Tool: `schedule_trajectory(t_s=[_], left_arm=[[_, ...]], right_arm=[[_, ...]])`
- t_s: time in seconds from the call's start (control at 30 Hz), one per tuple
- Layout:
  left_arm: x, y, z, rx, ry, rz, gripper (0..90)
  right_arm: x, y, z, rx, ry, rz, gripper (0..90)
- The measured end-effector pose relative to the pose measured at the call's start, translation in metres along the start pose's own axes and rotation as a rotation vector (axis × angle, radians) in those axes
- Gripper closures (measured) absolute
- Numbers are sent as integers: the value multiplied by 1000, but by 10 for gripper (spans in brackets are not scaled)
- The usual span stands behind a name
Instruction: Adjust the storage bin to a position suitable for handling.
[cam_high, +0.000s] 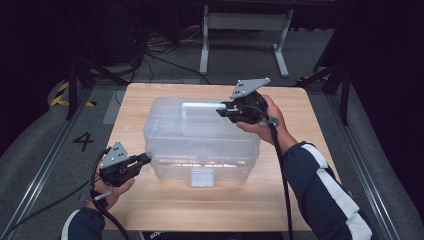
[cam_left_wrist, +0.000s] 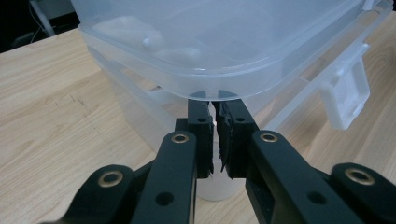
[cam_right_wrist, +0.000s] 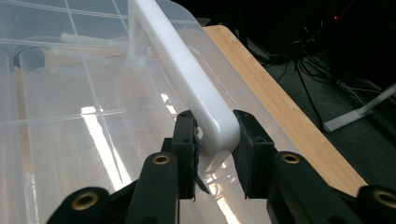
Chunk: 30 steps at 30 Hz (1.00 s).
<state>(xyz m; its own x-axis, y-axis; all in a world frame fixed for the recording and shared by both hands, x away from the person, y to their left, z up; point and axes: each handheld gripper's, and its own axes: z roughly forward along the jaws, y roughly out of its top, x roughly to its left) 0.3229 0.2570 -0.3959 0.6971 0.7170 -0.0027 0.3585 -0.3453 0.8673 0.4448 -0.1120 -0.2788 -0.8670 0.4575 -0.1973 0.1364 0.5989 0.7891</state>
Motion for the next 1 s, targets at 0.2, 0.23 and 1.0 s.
schedule_trajectory(t_s=[0.2, 0.23, 1.0], left_arm=[[1, 3, 0, -12, 4, 13, 849], [1, 3, 0, -12, 7, 16, 852], [1, 6, 1, -7, 28, 33, 854]], right_arm=[[-3, 4, 0, 10, -4, -4, 711], [-3, 4, 0, 12, -7, -9, 709], [-18, -31, -62, -109, -147, 46, 502]])
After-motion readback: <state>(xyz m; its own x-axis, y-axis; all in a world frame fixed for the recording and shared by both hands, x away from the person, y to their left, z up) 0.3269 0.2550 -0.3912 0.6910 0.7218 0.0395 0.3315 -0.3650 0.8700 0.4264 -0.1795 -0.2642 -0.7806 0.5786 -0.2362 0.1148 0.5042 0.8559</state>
